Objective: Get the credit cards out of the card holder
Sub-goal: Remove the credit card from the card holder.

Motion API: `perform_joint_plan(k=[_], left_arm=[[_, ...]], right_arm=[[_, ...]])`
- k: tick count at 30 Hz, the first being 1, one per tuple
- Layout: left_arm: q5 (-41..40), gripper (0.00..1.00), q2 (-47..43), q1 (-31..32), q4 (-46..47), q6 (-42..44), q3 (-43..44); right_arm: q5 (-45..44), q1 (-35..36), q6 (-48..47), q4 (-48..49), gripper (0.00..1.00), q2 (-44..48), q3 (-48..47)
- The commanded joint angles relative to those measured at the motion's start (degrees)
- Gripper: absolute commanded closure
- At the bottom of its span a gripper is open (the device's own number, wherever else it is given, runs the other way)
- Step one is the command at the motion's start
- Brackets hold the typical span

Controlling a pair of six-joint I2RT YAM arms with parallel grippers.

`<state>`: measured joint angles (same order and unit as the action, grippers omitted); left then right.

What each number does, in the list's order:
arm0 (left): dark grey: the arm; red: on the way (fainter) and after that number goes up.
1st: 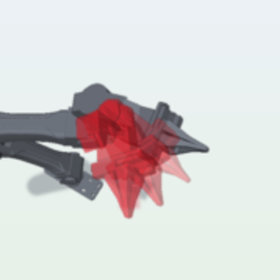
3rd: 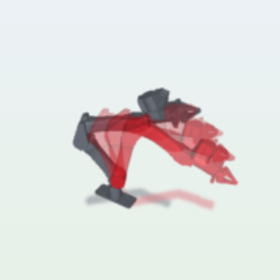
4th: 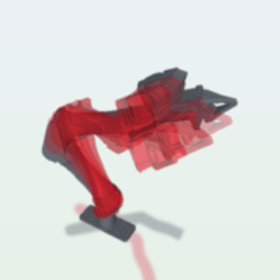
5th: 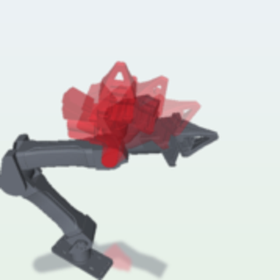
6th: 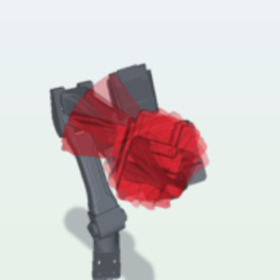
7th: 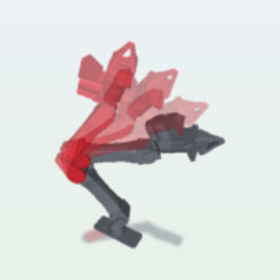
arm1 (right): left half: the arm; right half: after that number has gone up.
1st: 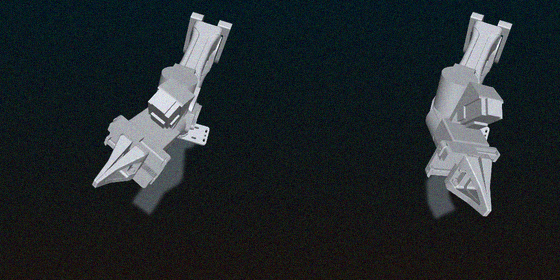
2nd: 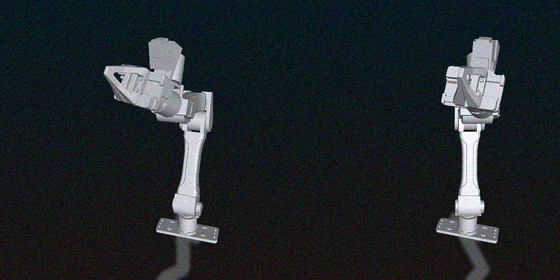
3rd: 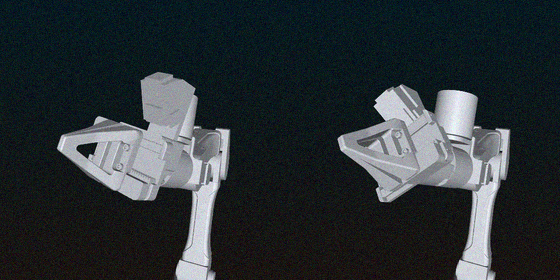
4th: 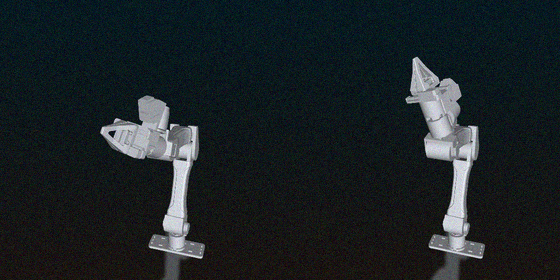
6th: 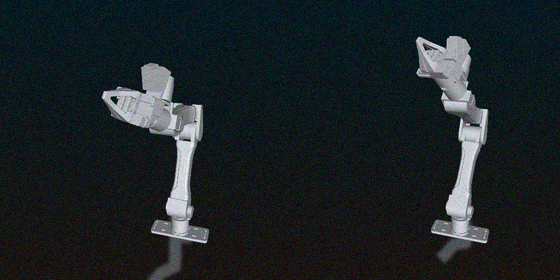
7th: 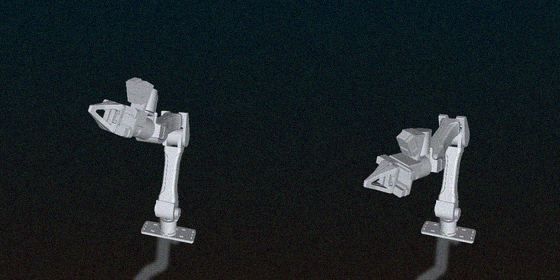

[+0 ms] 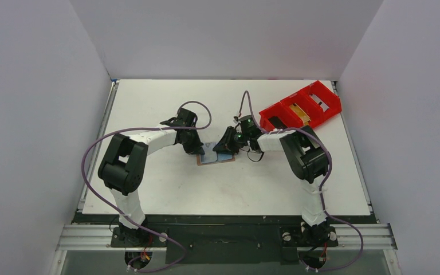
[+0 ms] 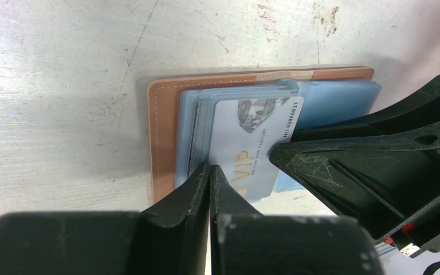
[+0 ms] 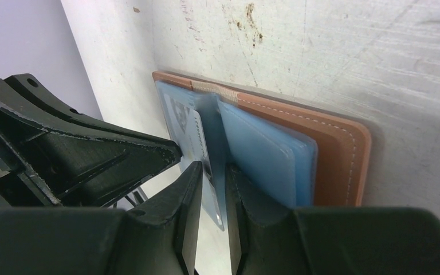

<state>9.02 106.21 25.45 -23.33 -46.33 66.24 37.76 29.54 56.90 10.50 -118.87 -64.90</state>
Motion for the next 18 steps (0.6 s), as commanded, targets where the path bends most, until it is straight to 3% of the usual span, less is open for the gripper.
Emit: perform_joint_plan(k=[1, 10, 18], left_arm=[[-2.5, 1.0, 1.8, -0.1, -1.2, 0.1, -1.6], [-2.5, 1.0, 1.8, -0.1, -1.1, -0.2, -1.9], [-2.8, 1.0, 1.9, -0.1, -1.2, -0.7, -1.9]], right_arm=[[-0.9, -0.6, 1.1, 3.7, 0.81, 2.7, 1.4], [-0.3, -0.9, 4.6, 9.0, 0.85, 3.0, 4.1], [-0.1, -0.9, 4.9, 9.5, 1.0, 3.2, 4.2]])
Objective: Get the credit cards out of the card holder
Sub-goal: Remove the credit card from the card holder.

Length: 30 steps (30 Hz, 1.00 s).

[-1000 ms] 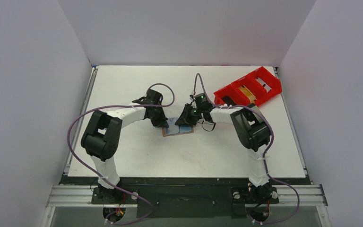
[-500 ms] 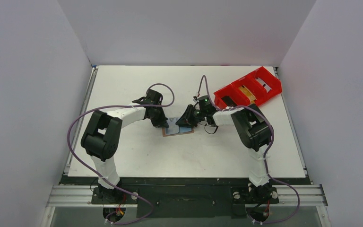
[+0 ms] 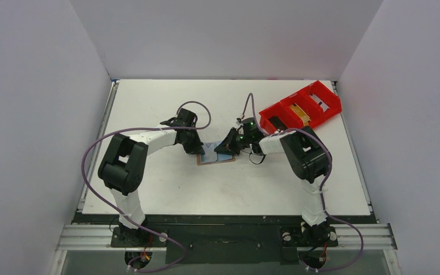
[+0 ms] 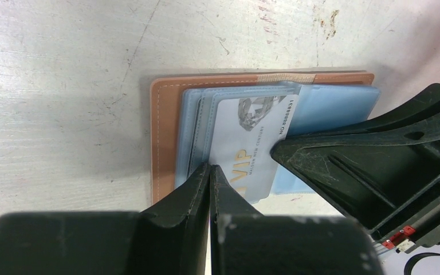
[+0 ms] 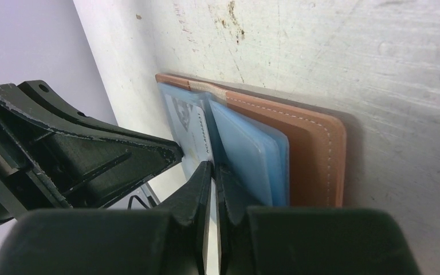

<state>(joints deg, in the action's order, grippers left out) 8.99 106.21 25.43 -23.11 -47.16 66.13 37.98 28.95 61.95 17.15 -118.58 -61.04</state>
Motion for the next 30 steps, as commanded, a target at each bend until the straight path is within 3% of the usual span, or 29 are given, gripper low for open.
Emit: perform_joint_plan(k=[1, 30], left_arm=[[-2.9, 1.0, 1.8, -0.1, -1.5, -0.1, -1.8], [-2.4, 1.0, 0.4, -1.9, -1.4, 1.4, -1.7]], right_arm=[[-0.4, -0.5, -0.3, 2.8, 1.0, 3.0, 0.5], [-4.0, -4.6, -8.7, -7.8, 1.0, 7.7, 0.4]])
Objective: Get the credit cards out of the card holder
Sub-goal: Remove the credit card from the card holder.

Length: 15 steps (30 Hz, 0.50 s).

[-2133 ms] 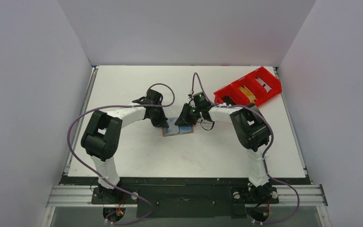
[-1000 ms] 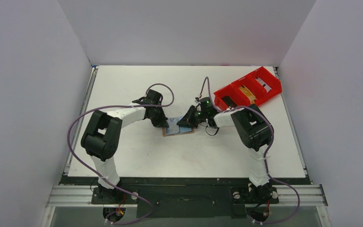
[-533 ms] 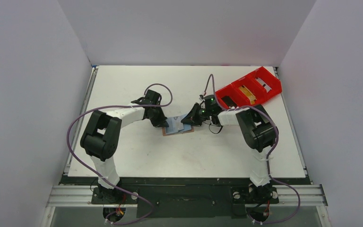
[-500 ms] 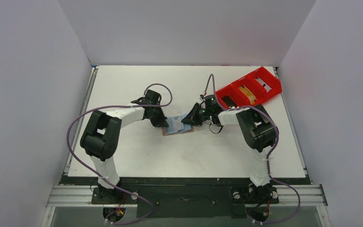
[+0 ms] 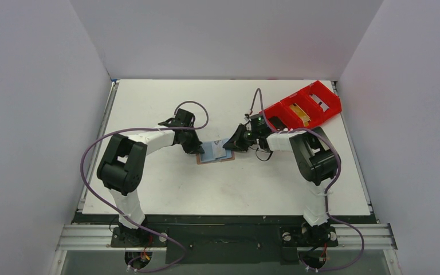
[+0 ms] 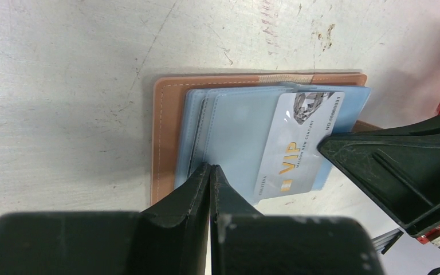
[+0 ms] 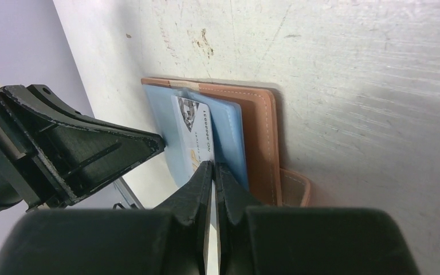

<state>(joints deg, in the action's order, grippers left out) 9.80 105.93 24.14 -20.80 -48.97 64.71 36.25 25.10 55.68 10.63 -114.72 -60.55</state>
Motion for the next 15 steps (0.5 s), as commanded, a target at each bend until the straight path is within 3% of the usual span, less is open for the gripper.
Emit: perform_joint_plan(k=[1, 9, 15], left_arm=[[-3.0, 1.0, 0.5, -0.7, -4.1, 3.5, 0.6], [-0.3, 1.0, -0.2, -0.7, -7.8, 7.3, 8.8], [4.0, 0.77, -3.0, -0.9, -7.0, 8.2, 11.7]], right_arm=[[-2.4, -0.8, -2.5, -1.6, 1.0, 4.2, -0.3], [-1.5, -1.1, -2.5, -2.8, 1.0, 6.4, -1.4], [0.1, -1.3, -1.2, -2.7, 1.0, 7.7, -2.0]])
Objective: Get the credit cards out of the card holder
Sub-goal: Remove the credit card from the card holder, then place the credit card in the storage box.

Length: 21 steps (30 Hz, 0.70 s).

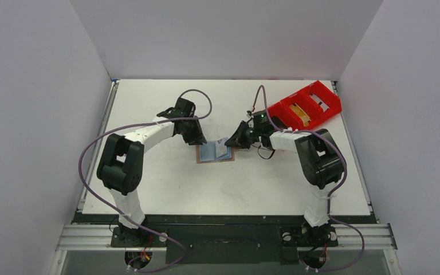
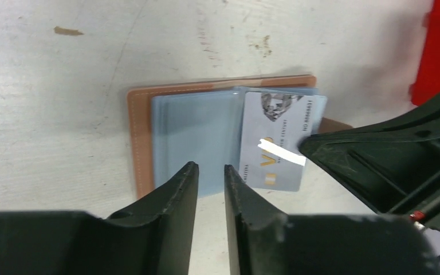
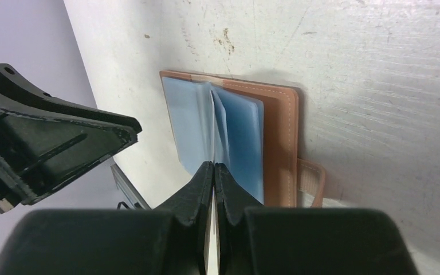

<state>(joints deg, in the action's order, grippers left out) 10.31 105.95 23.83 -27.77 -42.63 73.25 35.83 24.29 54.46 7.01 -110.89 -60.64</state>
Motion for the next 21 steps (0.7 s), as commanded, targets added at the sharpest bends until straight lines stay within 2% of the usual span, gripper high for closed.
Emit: perform_joint_plan(k=[1, 4, 11, 21], left_arm=[[4.2, 0.74, -3.2, -0.8, 0.5, 1.8, 3.3], [8.8, 0.72, -3.8, -1.7, 2.8, 0.2, 2.2], [18.9, 0.65, -6.3, -3.3, 14.4, -5.2, -3.1], [23.8, 0.64, -7.9, -4.9, 23.0, -11.9, -5.9]], right_arm=[[1.2, -0.6, 0.5, 1.7, 1.0, 4.1, -1.8], [3.1, -1.0, 3.7, 5.2, 1.0, 4.7, -1.3], [8.1, -1.5, 12.4, 15.7, 1.0, 5.0, 0.3], [11.1, -1.9, 23.8, 28.7, 1.0, 4.9, 1.9]])
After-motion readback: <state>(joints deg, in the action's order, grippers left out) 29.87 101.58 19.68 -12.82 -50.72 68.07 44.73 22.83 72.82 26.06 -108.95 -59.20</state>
